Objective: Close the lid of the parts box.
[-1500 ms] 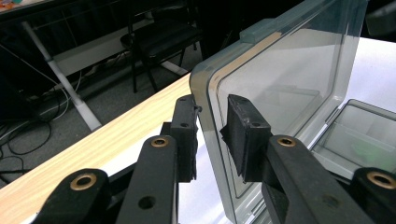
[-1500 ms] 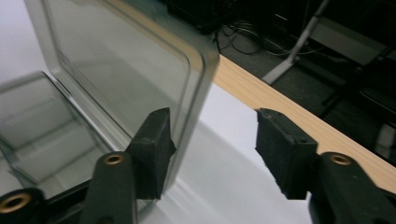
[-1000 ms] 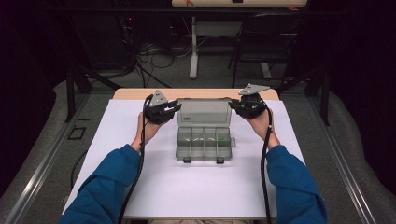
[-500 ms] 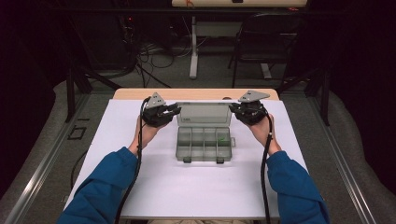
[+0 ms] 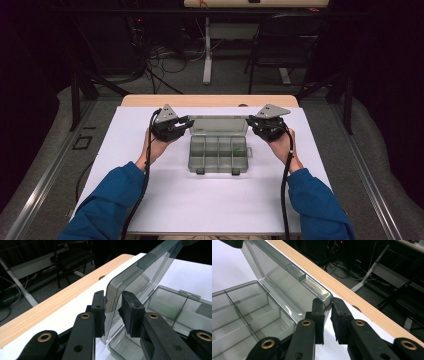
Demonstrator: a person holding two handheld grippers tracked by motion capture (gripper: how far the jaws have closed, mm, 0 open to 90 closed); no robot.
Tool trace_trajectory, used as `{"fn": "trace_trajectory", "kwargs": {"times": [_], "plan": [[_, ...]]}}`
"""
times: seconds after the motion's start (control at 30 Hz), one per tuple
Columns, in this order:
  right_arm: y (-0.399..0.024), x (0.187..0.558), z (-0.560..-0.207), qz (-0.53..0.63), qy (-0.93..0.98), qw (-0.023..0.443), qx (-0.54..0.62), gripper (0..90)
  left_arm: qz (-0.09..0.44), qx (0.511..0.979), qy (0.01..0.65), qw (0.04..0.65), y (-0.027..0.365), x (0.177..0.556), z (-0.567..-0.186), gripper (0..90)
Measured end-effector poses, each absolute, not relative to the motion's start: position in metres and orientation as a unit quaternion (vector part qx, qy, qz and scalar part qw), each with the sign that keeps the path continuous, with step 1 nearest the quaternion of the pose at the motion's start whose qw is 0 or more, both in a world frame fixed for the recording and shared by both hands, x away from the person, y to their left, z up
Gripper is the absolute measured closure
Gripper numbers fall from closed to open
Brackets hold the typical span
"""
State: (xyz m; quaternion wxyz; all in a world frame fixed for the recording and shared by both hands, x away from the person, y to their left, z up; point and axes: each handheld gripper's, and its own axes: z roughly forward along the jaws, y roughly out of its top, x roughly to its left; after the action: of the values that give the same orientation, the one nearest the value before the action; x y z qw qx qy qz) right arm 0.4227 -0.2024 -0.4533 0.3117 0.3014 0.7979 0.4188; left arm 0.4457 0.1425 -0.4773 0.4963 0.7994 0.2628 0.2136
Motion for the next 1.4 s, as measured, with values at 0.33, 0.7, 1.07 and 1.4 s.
{"fn": "trace_trajectory", "kwargs": {"times": [0.33,0.7,1.07,1.4], "plan": [[-0.202,0.424,-0.454,0.419,0.797,0.316,0.299,80.2,0.208,0.798,0.257,0.503,0.141,0.443,-0.456,45.4],[-0.201,0.423,-0.453,0.414,0.800,0.315,0.298,80.1,0.236,0.788,0.280,0.495,0.125,0.451,-0.433,86.1],[-0.201,0.422,-0.451,0.408,0.807,0.308,0.295,66.4,0.216,0.803,0.279,0.480,0.120,0.453,-0.439,90.0],[-0.202,0.404,-0.427,0.456,0.794,0.292,0.275,51.5,0.213,0.806,0.270,0.482,0.121,0.445,-0.442,90.0]]}}
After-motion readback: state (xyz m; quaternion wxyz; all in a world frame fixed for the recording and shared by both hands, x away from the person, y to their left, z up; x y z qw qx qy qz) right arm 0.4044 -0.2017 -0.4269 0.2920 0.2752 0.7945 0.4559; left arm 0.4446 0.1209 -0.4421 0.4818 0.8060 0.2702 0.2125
